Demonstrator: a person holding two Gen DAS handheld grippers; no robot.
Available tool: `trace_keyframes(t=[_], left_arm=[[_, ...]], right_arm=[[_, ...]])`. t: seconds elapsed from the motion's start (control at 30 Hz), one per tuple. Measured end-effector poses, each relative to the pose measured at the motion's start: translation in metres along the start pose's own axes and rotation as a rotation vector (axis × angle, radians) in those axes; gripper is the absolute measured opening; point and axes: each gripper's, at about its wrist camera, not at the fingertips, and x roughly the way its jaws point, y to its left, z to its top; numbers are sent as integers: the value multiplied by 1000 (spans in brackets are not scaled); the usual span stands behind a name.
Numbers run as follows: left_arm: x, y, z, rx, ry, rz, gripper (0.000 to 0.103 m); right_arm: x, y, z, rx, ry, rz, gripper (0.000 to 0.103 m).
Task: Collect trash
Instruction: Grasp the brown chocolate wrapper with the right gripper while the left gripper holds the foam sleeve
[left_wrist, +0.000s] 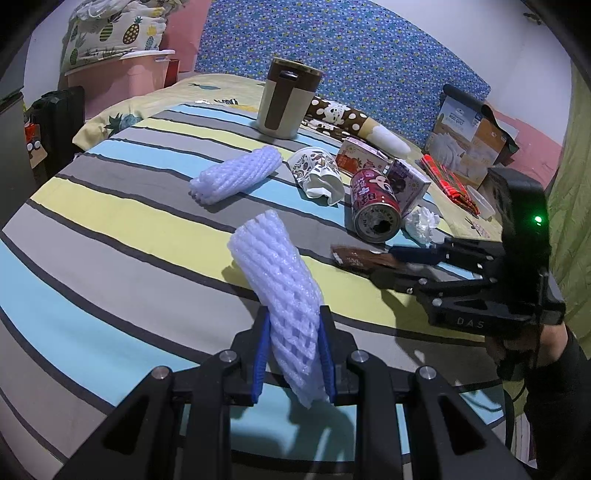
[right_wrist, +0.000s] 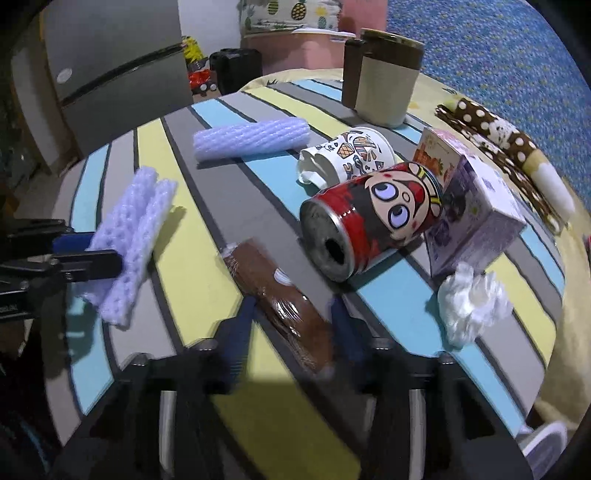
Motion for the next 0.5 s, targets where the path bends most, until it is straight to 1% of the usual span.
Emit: trace_keyframes(t=[0.03,0.17,0.3,0.5], left_arm=[[0,-1,0,2,0,1,26],[-1,-3,-2,8,-1,2,26],[-3,-12,-4,24,0,-9,26],[-5,-40,-8,71,8,-47,25]], right_arm=[[-2,3,-3,5,-2,-23,32],[-11,8,-13,52,-15,-37,26],[-27,3,-26,145,-55,-43,25],[-50,-7,-47,251,-99,-53,25]])
